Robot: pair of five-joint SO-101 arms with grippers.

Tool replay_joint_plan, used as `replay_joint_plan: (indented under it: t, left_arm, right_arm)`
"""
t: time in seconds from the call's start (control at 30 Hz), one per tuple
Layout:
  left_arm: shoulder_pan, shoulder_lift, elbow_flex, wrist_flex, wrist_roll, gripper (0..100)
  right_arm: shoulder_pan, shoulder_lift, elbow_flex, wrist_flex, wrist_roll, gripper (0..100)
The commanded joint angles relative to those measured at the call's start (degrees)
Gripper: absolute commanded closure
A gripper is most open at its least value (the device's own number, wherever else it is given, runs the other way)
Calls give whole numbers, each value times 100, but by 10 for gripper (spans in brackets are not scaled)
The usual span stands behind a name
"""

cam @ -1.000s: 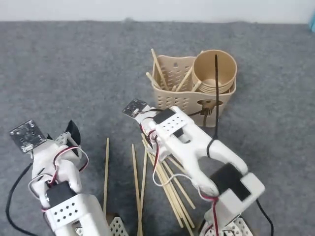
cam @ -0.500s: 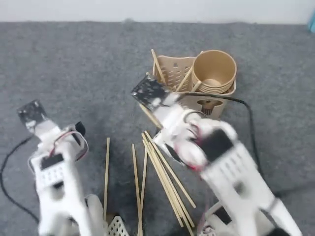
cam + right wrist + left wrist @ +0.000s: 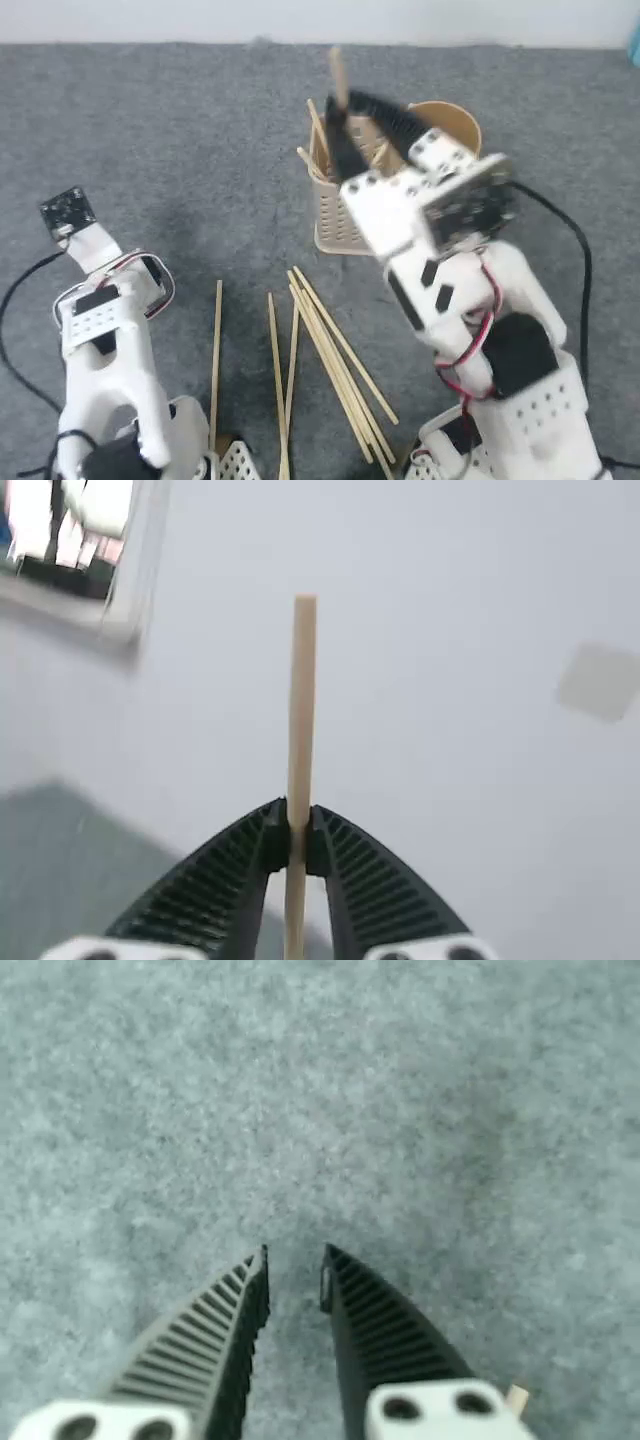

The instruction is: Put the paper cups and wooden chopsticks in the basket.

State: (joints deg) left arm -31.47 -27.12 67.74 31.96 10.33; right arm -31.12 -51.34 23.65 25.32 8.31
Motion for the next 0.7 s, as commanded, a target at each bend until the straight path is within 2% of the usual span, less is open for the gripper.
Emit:
replay_joint_plan:
  t: [0.0, 0.3, 0.4, 0.6, 0.67]
  left_arm:
    - [193, -580, 171, 18, -334, 930]
    - [193, -1143, 514, -79, -360, 930]
    - [185, -1160, 558, -158, -352, 929]
    - [176, -1143, 541, -158, -325, 927]
    - [176, -1143, 541, -158, -325, 927]
  right_arm:
    - [497, 338, -193, -963, -563, 991]
    - [1332, 1631, 62, -1033, -1292, 990]
    - [1341, 1815, 255, -541, -1266, 979]
    - [1147, 1815, 246, 673, -1213, 780]
    - [1130, 1815, 62, 884, -1231, 779]
